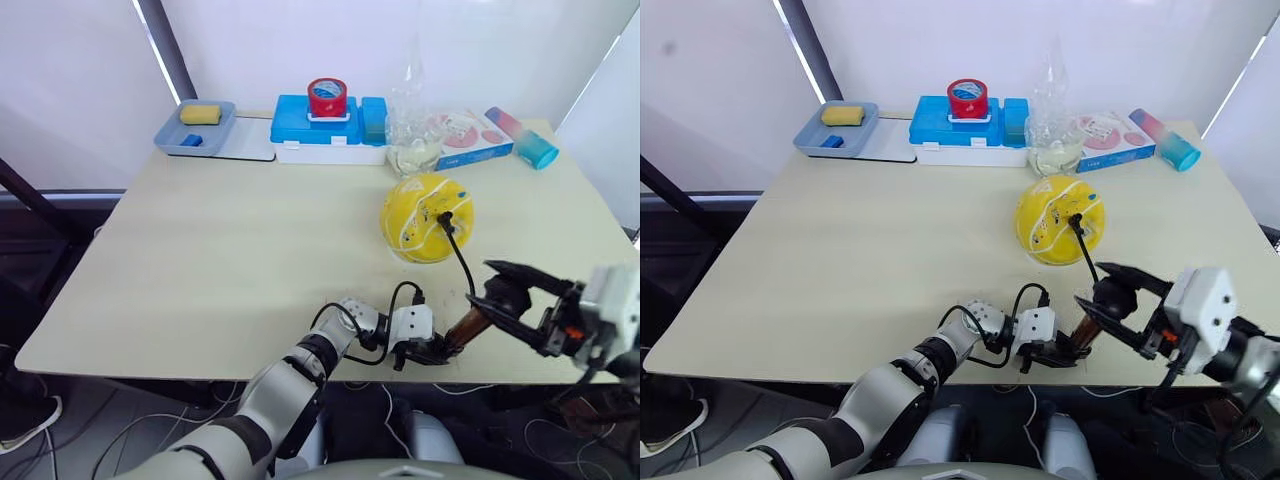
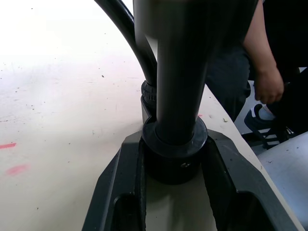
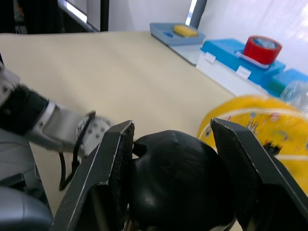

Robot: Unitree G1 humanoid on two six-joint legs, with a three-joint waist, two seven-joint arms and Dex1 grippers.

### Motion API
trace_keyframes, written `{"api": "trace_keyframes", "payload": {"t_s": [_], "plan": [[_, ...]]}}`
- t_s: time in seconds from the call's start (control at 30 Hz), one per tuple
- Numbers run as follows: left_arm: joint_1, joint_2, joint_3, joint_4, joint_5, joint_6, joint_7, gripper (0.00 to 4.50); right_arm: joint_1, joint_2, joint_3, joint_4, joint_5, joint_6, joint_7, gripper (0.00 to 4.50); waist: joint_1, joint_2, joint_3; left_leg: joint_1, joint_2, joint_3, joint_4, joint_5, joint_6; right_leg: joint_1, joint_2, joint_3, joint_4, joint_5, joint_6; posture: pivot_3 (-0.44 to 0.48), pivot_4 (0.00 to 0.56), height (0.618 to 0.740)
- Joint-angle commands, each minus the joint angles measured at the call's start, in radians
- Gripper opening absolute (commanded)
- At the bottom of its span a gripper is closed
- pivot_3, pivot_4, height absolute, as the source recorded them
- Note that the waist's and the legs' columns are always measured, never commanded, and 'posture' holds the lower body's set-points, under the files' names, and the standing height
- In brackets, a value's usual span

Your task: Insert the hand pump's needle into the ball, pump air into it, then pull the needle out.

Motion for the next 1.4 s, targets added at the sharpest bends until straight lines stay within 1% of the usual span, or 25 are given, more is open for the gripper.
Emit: {"api": "trace_keyframes", "payload": {"t_s": [0.03, 0.1, 0.2, 0.4, 0.53, 0.7, 0.87, 0.97, 1.13, 1.27, 1.37, 1.4], "plan": [[-0.001, 0.005, -0.005, 0.036, 0.025, 0.048, 0.043, 1.11, 0.015, 0.037, 0.102, 0.106, -0.101, -0.094, 0.048, 2.04, 0.001, 0.0, 0.0, 0.0, 0.0, 0.0, 0.0, 0.0, 0.0, 0.0, 0.0, 0.0, 0.0, 0.0, 0.0, 0.0, 0.15, 0.737], [-0.001, 0.005, -0.005, 0.036, 0.026, 0.048, 0.044, 1.11, 0.004, 0.049, 0.119, 0.153, -0.137, -0.149, 0.063, 2.04, 0.001, 0.0, 0.0, 0.0, 0.0, 0.0, 0.0, 0.0, 0.0, 0.0, 0.0, 0.0, 0.0, 0.0, 0.0, 0.0, 0.15, 0.737], [-0.001, 0.009, -0.005, 0.035, 0.026, 0.046, 0.043, 1.11, -0.016, 0.043, 0.115, 0.173, -0.143, -0.179, 0.075, 2.04, 0.001, 0.0, 0.0, 0.0, 0.0, 0.0, 0.0, 0.0, 0.0, 0.0, 0.0, 0.0, 0.0, 0.0, 0.0, 0.0, 0.15, 0.737], [0.001, 0.016, -0.005, 0.035, 0.028, 0.044, 0.042, 1.11, -0.045, -0.007, 0.013, 0.111, -0.069, -0.15, 0.079, 2.04, 0.001, 0.001, 0.001, 0.0, 0.0, 0.0, 0.0, 0.0, 0.0, 0.0, 0.0, -0.001, 0.0, 0.0, 0.0, 0.0, 0.15, 0.737], [0.006, 0.019, -0.008, 0.035, 0.03, 0.038, 0.036, 1.11, -0.062, -0.049, -0.096, 0.03, 0.052, -0.08, 0.064, 2.04, 0.002, 0.004, 0.003, -0.001, 0.0, 0.0, 0.0, 0.0, 0.0, 0.0, 0.0, 0.0, 0.0, 0.0, 0.0, 0.0, 0.15, 0.737], [0.01, 0.021, -0.012, 0.036, 0.032, 0.036, 0.029, 1.11, -0.087, -0.111, -0.231, -0.035, 0.186, 0.007, 0.046, 2.04, 0.001, 0.004, 0.004, -0.001, 0.0, 0.0, 0.0, 0.0, 0.0, 0.0, 0.0, -0.001, 0.0, 0.0, 0.0, 0.0, 0.15, 0.737], [0.007, 0.019, -0.012, 0.037, 0.032, 0.036, 0.028, 1.11, -0.151, -0.183, -0.37, -0.059, 0.345, 0.095, 0.014, 2.04, 0.001, 0.004, 0.005, -0.001, 0.0, 0.0, 0.0, 0.0, 0.0, 0.0, 0.0, -0.001, 0.0, 0.0, 0.0, 0.0, 0.15, 0.737], [0.005, 0.019, -0.015, 0.038, 0.034, 0.035, 0.026, 1.11, -0.162, -0.221, -0.444, -0.065, 0.417, 0.146, 0.008, 2.04, 0.002, 0.004, 0.005, -0.001, 0.0, -0.001, 0.0, 0.0, 0.0, 0.0, 0.0, -0.001, -0.001, 0.0, 0.0, 0.0, 0.15, 0.737], [-0.002, 0.015, -0.016, 0.039, 0.035, 0.039, 0.026, 1.11, -0.206, -0.273, -0.533, -0.039, 0.534, 0.223, -0.032, 2.04, 0.001, 0.004, 0.007, -0.002, 0.0, -0.001, 0.0, 0.0, 0.0, -0.001, -0.001, -0.001, -0.001, 0.0, 0.0, 0.0, 0.15, 0.737], [-0.007, 0.013, -0.017, 0.042, 0.037, 0.038, 0.032, 1.11, -0.208, -0.282, -0.532, -0.026, 0.531, 0.262, -0.009, 2.02, 0.002, 0.006, 0.009, -0.003, 0.0, 0.0, 0.0, 0.0, 0.0, -0.002, -0.001, -0.001, -0.001, 0.0, -0.001, 0.0, 0.15, 0.737], [-0.01, 0.011, -0.02, 0.043, 0.039, 0.038, 0.028, 1.11, -0.191, -0.256, -0.468, -0.024, 0.462, 0.255, 0.016, 2.02, 0.002, 0.006, 0.009, -0.004, 0.0, 0.0, -0.001, 0.0, 0.0, -0.003, -0.001, -0.001, -0.002, 0.0, -0.001, 0.0, 0.15, 0.737], [-0.012, 0.011, -0.019, 0.043, 0.038, 0.038, 0.029, 1.11, -0.176, -0.235, -0.429, -0.023, 0.426, 0.246, 0.023, 2.02, 0.002, 0.006, 0.01, -0.004, 0.0, 0.0, -0.001, 0.0, 0.0, -0.003, -0.001, -0.001, -0.002, 0.0, -0.001, 0.0, 0.15, 0.737]]}}
